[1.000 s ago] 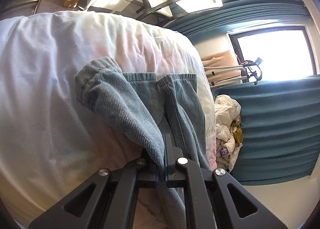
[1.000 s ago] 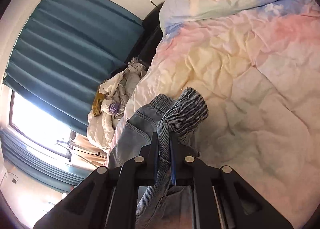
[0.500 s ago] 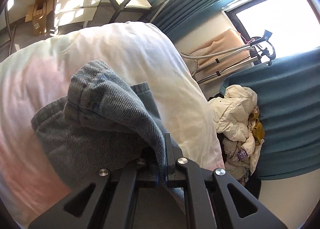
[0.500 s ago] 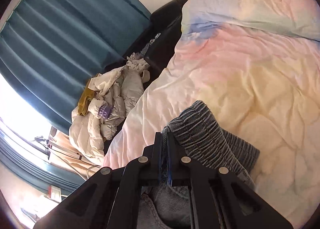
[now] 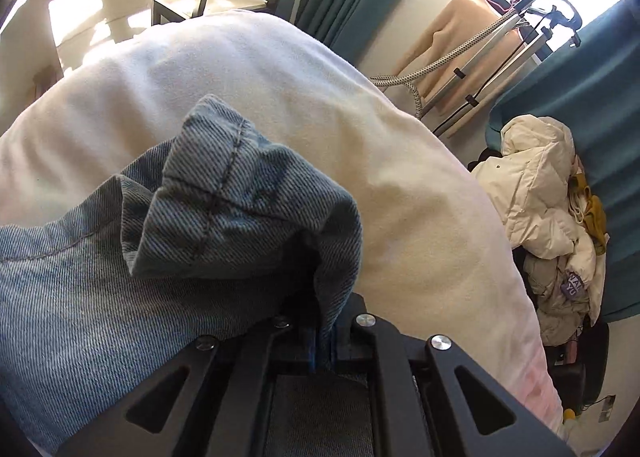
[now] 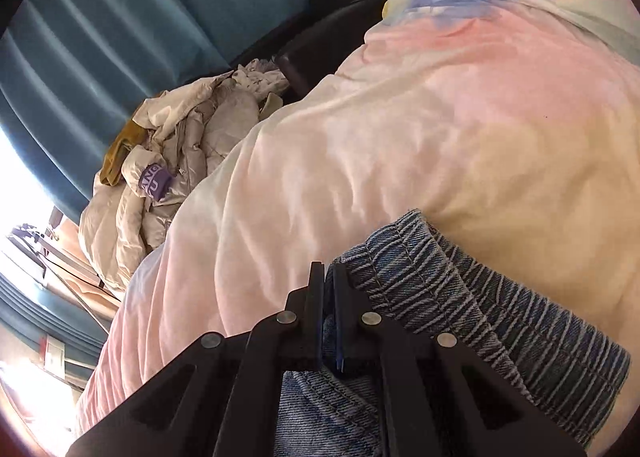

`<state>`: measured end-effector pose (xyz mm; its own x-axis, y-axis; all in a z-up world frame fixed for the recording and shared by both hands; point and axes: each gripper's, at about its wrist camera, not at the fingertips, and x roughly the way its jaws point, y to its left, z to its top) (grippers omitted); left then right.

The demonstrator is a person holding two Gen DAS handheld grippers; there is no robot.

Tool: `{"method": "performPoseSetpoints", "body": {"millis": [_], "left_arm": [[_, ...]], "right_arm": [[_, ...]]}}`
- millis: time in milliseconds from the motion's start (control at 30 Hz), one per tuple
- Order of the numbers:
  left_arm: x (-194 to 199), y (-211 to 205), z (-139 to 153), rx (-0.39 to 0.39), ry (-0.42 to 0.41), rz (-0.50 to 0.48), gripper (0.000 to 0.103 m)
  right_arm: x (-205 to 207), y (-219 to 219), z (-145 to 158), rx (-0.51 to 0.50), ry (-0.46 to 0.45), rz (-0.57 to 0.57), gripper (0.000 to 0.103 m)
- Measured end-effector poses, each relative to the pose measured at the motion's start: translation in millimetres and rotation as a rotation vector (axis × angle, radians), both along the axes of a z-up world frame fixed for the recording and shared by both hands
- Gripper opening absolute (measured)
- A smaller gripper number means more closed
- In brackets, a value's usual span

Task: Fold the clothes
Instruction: 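Regrasp the waistband with the right gripper while the left gripper regrasps the cuff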

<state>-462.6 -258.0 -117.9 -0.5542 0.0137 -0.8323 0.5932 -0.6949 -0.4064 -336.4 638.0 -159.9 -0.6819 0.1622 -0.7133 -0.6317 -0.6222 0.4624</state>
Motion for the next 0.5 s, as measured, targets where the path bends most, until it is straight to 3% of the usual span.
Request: {"method": "performPoseSetpoints", "body": {"millis": [167,267,400,500], "left_arm": [[35.5,-10.7,13.0,0.127,0.091,-0.053,0.011],[67.5,-5.8,27.6,0.142,0.135,-0.106,0.018],[126.0,1.4,45.2,0.183,0.243,-0.149,0.045],[171.6,0.3,47.2,0.243,0.325,-0.130,0.051]], "right_arm": [[20.4,1.7,20.4,-0.053,0.026,0.020,0.007],[44.9,-0.8,39.8,-0.094,0.051,0.028,0.014],[84.1,-13.0,68.3,-0.067,0.079,0.054,0.014],[117.0,-23.0,78.5,-0.060,0.097,0.064,0.015]]}}
